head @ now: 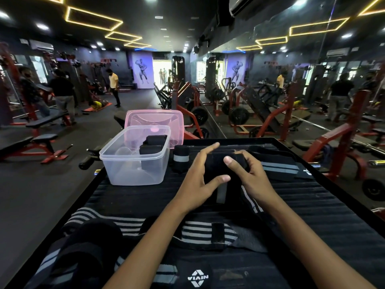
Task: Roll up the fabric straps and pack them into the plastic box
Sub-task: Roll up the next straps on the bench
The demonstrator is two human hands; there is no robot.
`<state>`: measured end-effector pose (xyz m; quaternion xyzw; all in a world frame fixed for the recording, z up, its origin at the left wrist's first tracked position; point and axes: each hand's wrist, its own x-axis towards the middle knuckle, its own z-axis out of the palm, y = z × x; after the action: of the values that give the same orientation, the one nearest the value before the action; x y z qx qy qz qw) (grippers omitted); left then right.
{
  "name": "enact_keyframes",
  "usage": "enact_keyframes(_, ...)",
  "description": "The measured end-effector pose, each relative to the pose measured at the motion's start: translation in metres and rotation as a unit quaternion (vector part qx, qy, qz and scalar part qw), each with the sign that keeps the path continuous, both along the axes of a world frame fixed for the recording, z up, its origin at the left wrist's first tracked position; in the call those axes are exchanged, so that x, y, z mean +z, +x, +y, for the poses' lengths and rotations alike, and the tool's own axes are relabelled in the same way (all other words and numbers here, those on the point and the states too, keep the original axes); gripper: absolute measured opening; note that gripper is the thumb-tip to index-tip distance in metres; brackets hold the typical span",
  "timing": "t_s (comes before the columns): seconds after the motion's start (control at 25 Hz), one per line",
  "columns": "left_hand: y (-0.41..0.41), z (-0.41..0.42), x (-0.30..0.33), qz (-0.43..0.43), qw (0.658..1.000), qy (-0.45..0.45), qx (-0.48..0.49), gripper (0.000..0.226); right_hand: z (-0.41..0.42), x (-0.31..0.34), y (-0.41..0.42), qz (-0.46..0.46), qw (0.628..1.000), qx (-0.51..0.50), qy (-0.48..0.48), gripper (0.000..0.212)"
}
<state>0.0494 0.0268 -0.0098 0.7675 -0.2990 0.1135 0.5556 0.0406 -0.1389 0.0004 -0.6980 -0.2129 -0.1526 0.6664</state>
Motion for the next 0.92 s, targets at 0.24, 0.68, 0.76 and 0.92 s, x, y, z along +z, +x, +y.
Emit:
enact_keyframes(0.24, -0.002, 0.004, 0.005, 0.029, 0.998, -0.056, 0.028, 0.040, -0.013, 0.003, 0.002, -0.012, 0.996, 0.076, -0.045, 0.057)
enact_keyframes(0.68, 0.006, 0.009, 0.004, 0.002, 0.995, -0.099, 0.009, 0.047, -0.012, 0.003, 0.001, -0.015, 0.997, 0.063, -0.034, 0.054)
enact_keyframes(0.76, 0.006, 0.010, 0.004, 0.011, 0.994, -0.105, 0.013, 0.050, -0.012, 0.004, 0.001, -0.021, 0.996, 0.073, -0.045, 0.062)
enact_keyframes(0.92, 0.005, 0.010, 0.007, 0.000, 0.997, -0.077, -0.020, 0.067, -0.010, 0.006, 0.001, -0.024, 0.999, 0.045, 0.007, 0.042)
